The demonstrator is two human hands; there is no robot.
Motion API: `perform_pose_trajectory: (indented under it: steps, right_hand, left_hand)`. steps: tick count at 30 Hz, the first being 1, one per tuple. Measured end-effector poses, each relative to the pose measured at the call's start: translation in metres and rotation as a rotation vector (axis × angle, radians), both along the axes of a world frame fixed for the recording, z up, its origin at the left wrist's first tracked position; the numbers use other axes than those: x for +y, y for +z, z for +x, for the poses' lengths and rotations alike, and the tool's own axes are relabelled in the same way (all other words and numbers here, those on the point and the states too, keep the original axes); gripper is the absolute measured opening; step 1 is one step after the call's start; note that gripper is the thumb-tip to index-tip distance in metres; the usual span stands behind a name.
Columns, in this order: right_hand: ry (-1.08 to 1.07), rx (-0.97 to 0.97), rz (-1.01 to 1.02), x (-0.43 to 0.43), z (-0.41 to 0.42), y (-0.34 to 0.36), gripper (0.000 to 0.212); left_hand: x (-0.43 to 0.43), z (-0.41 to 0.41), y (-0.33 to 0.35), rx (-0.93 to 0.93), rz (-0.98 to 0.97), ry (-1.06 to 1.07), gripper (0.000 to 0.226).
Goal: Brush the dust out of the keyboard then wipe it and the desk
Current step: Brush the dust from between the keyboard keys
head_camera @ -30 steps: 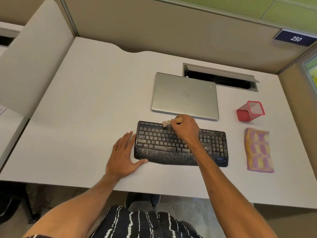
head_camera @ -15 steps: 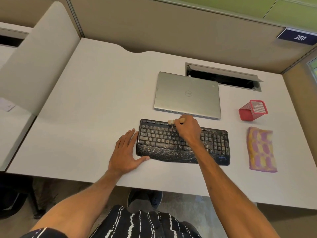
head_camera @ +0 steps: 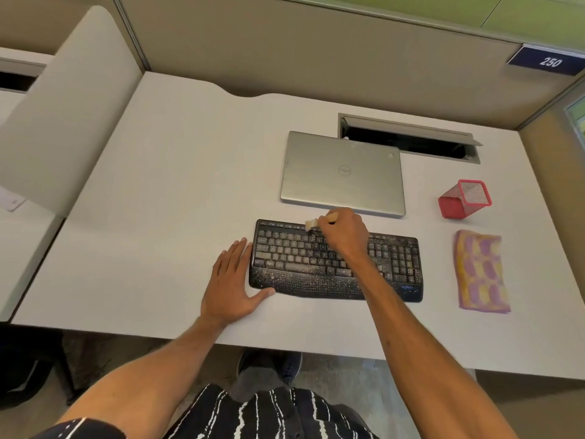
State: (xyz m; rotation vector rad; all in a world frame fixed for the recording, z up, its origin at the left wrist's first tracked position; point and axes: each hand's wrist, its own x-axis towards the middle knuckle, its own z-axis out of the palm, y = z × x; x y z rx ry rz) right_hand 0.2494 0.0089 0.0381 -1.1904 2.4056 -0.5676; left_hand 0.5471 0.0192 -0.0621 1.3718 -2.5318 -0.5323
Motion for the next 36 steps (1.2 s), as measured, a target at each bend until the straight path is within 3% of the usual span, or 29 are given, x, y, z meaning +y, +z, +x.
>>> perform_pose_trajectory:
  steps: [6, 12, 16, 22, 36]
  right_hand:
    - [0.032, -0.11, -0.005, -0.006, 0.004, -0.006, 0.013]
    - [-0.128, -0.035, -0.002, -0.007, -0.006, -0.005, 0.017]
    - [-0.017, -0.158, -0.011, -0.009, -0.008, -0.005, 0.014]
    - [-0.093, 0.023, -0.024, -0.001, -0.012, -0.004, 0.016]
    - [-0.025, 0.029, -0.034, 0.011, -0.021, -0.003, 0.017]
  left_hand:
    - [-0.001, 0.0, 0.0, 0.009, 0.008, 0.007, 0.118]
    - [-0.001, 0.0, 0.001, -0.001, 0.013, 0.009, 0.118]
    - [-0.001, -0.001, 0.002, 0.006, 0.011, 0.008, 0.118]
    - [-0.001, 0.0, 0.002, 0.016, 0.008, 0.011, 0.118]
    - [-0.001, 0.0, 0.0, 0.028, 0.005, 0.009, 0.118]
